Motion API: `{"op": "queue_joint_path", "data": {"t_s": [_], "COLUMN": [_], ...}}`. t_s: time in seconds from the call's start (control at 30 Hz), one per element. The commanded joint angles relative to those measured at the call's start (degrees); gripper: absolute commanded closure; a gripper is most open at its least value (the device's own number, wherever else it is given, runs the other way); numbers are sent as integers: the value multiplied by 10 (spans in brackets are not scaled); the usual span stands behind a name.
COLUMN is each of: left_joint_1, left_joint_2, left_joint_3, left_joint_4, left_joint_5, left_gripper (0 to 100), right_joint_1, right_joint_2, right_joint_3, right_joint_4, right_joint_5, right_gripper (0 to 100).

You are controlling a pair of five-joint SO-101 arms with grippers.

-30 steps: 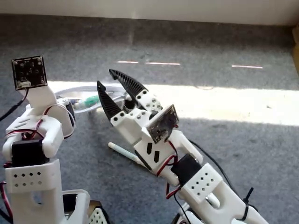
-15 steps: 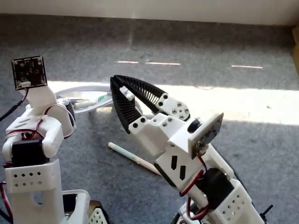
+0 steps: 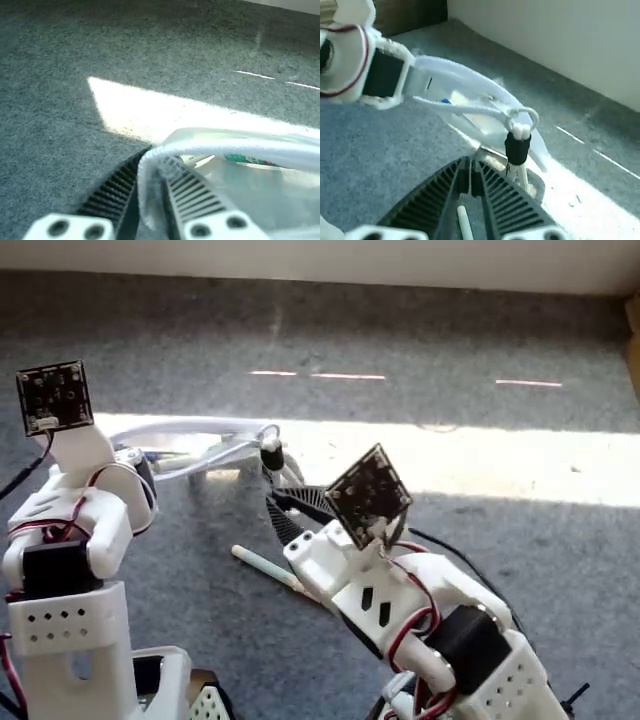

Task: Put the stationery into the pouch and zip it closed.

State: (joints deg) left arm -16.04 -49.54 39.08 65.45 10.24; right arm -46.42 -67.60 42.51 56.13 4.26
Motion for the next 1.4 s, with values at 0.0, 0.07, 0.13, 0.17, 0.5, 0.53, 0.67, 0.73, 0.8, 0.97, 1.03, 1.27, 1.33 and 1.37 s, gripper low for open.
{"op": "queue_joint_path", "data": {"t_s": [0.0, 0.07, 0.13, 0.17, 0.5, 0.53, 0.67, 0.73, 0.8, 0.97, 1.03, 1.27, 1.33, 1.37], "left_joint_1": [-36, -38, -39, -39, -44, -51, -83, -87, -88, -90, -90, -90, -90, -90], "left_joint_2": [8, 8, 8, 8, 8, 8, 8, 8, 8, 8, 8, 8, 8, 8], "left_joint_3": [16, 16, 16, 15, 15, 15, 14, 13, 13, 13, 13, 13, 13, 13], "left_joint_4": [-18, -18, -17, -17, -30, -30, -30, -30, -30, -30, -30, -30, -30, -30], "left_joint_5": [8, 10, 24, 25, 28, 29, 55, 55, 55, 55, 55, 55, 55, 55], "left_gripper": [993, 993, 993, 993, 993, 993, 992, 992, 992, 992, 992, 992, 992, 992], "right_joint_1": [4, 4, 4, 3, -94, -103, -109, -109, -109, -108, -106, -93, -87, -87], "right_joint_2": [-9, -8, -5, -5, -3, 1, 74, 129, 178, 271, 301, 382, 400, 407], "right_joint_3": [43, 65, 87, 101, 138, 143, 167, 170, 167, 167, 167, 130, 119, 114], "right_joint_4": [21, 25, 22, 21, 17, 7, -64, -102, -135, -188, -195, -200, -200, -200], "right_joint_5": [-3, -2, -1, 0, 29, 27, 29, 29, 29, 29, 29, 26, 26, 26], "right_gripper": [992, 992, 991, 990, 990, 990, 990, 990, 989, 988, 988, 867, 848, 847]}}
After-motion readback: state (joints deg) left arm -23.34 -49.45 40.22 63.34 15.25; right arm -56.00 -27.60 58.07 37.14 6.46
